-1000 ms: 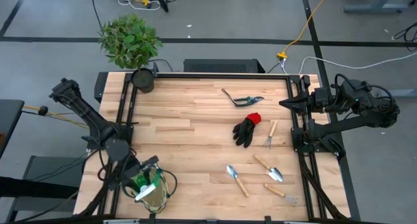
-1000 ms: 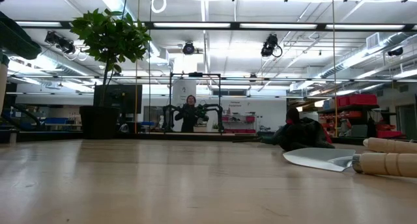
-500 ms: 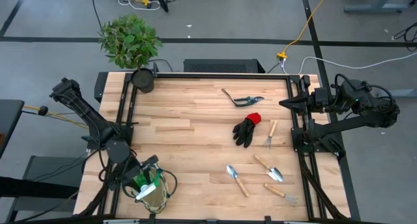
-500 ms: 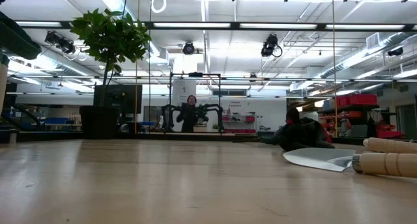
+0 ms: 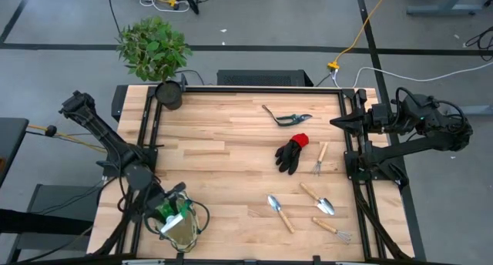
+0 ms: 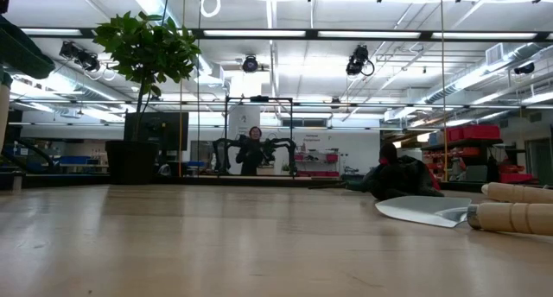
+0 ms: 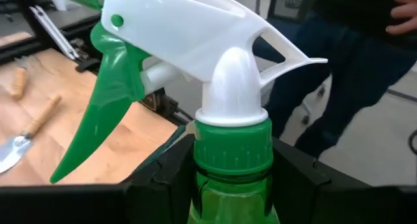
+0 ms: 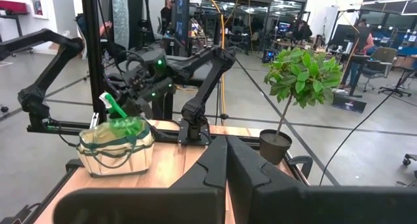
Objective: Pick & Place Garden tools in Gardening bag
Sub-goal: Put the spray bottle into the gardening bag
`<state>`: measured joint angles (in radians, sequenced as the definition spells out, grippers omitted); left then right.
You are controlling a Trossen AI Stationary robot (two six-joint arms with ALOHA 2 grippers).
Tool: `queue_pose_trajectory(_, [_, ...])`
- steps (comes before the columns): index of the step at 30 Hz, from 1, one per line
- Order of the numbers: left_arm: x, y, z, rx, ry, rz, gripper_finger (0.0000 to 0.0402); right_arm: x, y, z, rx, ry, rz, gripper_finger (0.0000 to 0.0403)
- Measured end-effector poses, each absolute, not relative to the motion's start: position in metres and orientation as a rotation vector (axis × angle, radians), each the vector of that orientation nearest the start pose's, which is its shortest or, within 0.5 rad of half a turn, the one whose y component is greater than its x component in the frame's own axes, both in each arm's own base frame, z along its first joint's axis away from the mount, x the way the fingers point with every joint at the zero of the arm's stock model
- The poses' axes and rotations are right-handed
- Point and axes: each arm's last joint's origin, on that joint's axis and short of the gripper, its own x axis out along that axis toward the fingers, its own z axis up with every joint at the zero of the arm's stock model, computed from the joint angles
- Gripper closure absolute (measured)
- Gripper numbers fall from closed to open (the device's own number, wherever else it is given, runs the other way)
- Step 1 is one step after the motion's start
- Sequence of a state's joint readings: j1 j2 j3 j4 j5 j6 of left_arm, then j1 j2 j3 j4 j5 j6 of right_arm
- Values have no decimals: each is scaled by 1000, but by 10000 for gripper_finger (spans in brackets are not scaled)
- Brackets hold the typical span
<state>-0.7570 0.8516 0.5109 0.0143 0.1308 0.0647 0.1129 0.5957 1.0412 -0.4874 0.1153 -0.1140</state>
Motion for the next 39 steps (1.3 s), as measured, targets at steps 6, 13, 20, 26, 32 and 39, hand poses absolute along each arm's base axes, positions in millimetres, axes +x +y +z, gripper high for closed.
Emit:
queue_pose_trajectory(6, [132,-128,237,129,211,-844,234,93,7,407,-119,42,0,392])
queue_pose_trajectory(13, [132,-128,234,12,159,-831,234,93,7,407,-119,42,0,392])
queue_pose_trajectory(20, [128,-123,231,-3,115,-799,234,93,7,407,-119,41,0,392])
queue_pose_trajectory(26, [122,-116,220,-25,98,-762,234,93,7,407,-119,42,0,392])
queue_pose_trajectory(32, [116,-109,213,-53,78,-744,234,93,7,407,-119,42,0,392])
queue_pose_trajectory(39, [113,-104,205,-67,87,-700,234,93,7,407,-119,41,0,392])
